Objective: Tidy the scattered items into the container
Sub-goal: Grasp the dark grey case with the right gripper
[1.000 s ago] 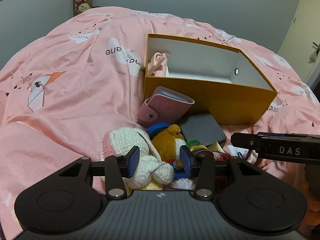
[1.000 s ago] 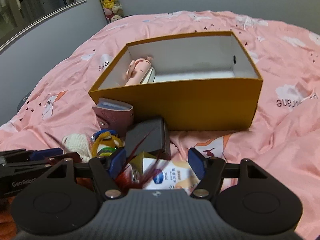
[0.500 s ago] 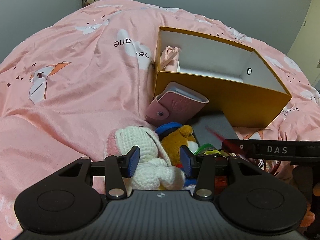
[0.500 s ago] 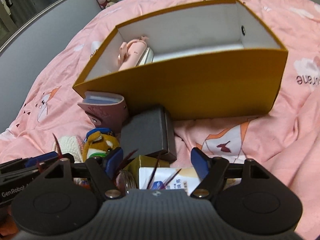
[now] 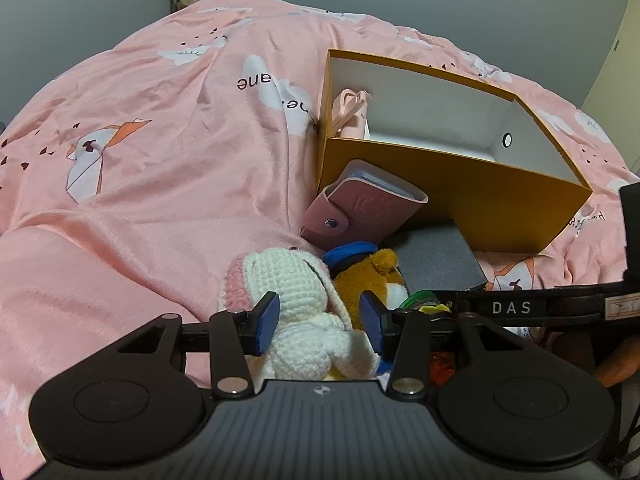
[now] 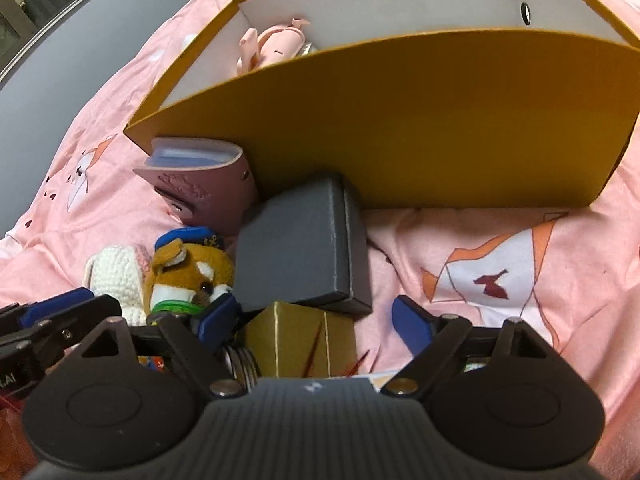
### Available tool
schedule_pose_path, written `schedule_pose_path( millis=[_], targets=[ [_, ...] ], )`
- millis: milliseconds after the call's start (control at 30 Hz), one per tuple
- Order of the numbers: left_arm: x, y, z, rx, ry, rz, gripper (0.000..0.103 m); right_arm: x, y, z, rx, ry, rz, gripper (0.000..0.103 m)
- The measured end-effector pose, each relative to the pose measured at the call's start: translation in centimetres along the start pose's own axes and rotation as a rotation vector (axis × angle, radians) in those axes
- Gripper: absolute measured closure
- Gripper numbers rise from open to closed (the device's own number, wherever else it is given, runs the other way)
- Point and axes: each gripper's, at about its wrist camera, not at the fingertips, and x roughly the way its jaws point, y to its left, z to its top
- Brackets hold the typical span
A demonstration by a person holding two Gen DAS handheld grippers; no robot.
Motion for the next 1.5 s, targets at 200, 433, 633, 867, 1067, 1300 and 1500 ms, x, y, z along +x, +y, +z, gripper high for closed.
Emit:
schedule_pose_path(
  millis=[200, 433, 633, 867, 1067, 1300, 1500],
  targets=[
    [-0.4, 0.4, -0.1, -0.008, -0.001, 0.003, 0.051, -2.3, 1.2, -0.4, -0.059, -0.035, -0.018, 0.043],
    [-0.8, 0.7, -0.2, -0.022, 0.006, -0.01, 0.051, -5.7, 2.8, -1.0, -0.054, -0.05, 0.153, 0.093],
    [-1.2, 1.3, -0.4, -0.041, 0.003, 0.002, 0.051, -5.2, 4.6, -1.2, -0.125, -0.086, 0.061, 0.072],
    [-1.2, 1.0, 0.1, -0.046, 0.009, -0.023, 0.051, -6.9, 2.0, -0.7, 0.001, -0.126, 0.03, 0.055],
    [-1.2, 1.0, 0.4, -0.034, -0.018, -0.006, 0.051, -7.3, 0.0, 0.4, 0.087, -0.194, 0.019, 0.034],
    [-0.5, 1.3, 0.9, -0.04, 0.007, -0.017, 0.051, -5.3, -0.2, 0.6, 0.101, -0.144, 0.053, 0.034],
    [0.1, 0.8, 1.5, -0.01, 0.017, -0.014, 0.051, -3.7, -0.5, 1.1, 0.119, -0.117, 0.085, 0.035]
  ],
)
